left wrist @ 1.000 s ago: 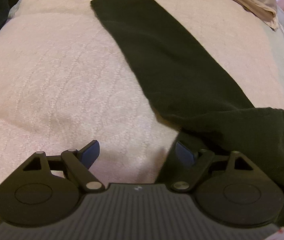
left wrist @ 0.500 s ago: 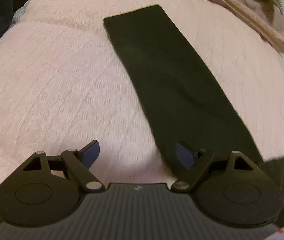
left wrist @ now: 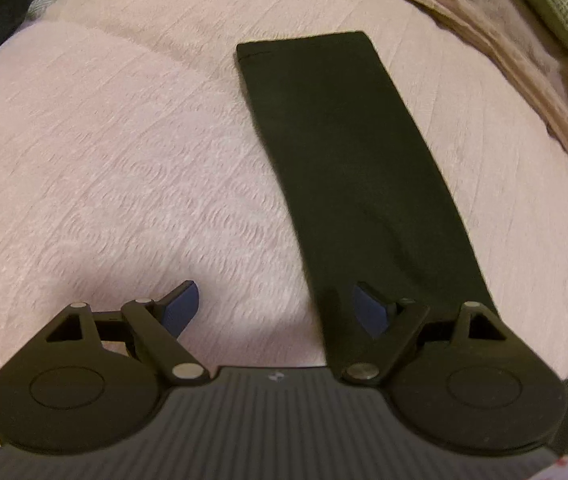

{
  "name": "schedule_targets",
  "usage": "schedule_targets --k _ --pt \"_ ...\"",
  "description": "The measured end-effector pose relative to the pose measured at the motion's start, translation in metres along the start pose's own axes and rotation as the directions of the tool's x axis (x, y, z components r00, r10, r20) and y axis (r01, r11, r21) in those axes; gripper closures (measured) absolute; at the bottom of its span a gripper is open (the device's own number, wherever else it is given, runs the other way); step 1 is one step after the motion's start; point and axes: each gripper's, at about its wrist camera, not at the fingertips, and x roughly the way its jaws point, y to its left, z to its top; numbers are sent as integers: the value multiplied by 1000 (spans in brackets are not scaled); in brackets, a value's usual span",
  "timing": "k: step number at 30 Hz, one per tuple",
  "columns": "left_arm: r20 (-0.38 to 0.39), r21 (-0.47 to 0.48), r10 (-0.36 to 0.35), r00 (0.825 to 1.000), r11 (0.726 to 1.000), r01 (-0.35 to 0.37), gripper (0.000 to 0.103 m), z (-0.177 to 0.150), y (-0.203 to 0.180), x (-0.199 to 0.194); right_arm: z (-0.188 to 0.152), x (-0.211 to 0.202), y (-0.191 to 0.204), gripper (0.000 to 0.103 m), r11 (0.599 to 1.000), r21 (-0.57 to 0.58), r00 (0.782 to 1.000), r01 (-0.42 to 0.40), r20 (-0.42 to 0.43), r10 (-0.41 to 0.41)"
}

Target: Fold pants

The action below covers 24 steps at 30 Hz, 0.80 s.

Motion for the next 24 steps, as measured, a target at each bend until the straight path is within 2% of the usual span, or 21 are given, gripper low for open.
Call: schedule_targets --k 2,3,4,7,9,11,12,13,14,16,19,22,24 --pt "10 2 -7 1000 1000 7 22 9 -2 6 -3 -13 11 74 999 -44 999 25 34 -24" --pt "15 4 -14 1000 1000 14 22 14 -3 9 -3 -14 25 98 997 -65 998 40 58 -37" --pt "20 10 -19 1000 1000 18 22 19 -4 12 -7 -25 29 97 995 -69 994 66 93 -60" --pt "38 23 -6 999 1000 5 22 39 -9 30 -22 -56 24 97 992 68 968 105 220 -118" --pt "47 32 6 999 999 -7 22 50 -14 45 -36 -74 20 97 987 133 956 95 263 -128" --pt "63 38 8 998 999 -10 28 57 -17 56 -41 -81 23 97 982 149 946 120 284 -159" --pt "70 46 15 997 999 -18 52 60 -21 58 -41 -81 26 97 979 157 942 130 290 -172" --pt "81 52 13 997 998 -17 86 62 -24 59 -41 -82 29 97 976 163 936 145 298 -189" --pt "93 36 19 996 999 -22 99 64 -25 55 -41 -84 32 97 973 165 929 159 308 -204" --pt "126 -27 -15 992 999 18 100 65 -19 34 -43 -94 36 97 968 177 915 179 332 -230" --pt "218 -74 -77 973 993 95 100 62 -17 -25 -47 -123 38 97 951 238 879 196 387 -278" --pt "296 -10 -113 948 993 122 100 79 -44 -84 -39 -147 34 97 929 288 831 235 436 -345" --pt "294 70 -150 944 988 135 100 108 -81 -93 -26 -158 29 97 919 302 801 253 467 -374"
